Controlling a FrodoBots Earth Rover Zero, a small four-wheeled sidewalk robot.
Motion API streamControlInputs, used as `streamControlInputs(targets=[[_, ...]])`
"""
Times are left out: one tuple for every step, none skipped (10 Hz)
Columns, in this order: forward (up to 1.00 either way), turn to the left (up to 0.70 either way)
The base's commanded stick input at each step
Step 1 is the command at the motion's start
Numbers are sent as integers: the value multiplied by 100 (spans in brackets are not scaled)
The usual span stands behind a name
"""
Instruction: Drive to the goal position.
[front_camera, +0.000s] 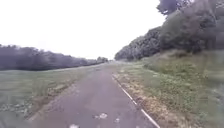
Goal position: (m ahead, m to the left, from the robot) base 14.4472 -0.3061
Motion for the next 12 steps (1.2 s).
streamControlInputs(targets=[[60,16],[60,16],[60,16],[60,16],[60,16],[60,16],[60,16],[60,13],[60,4],[60,1],[60,1],[60,1]])
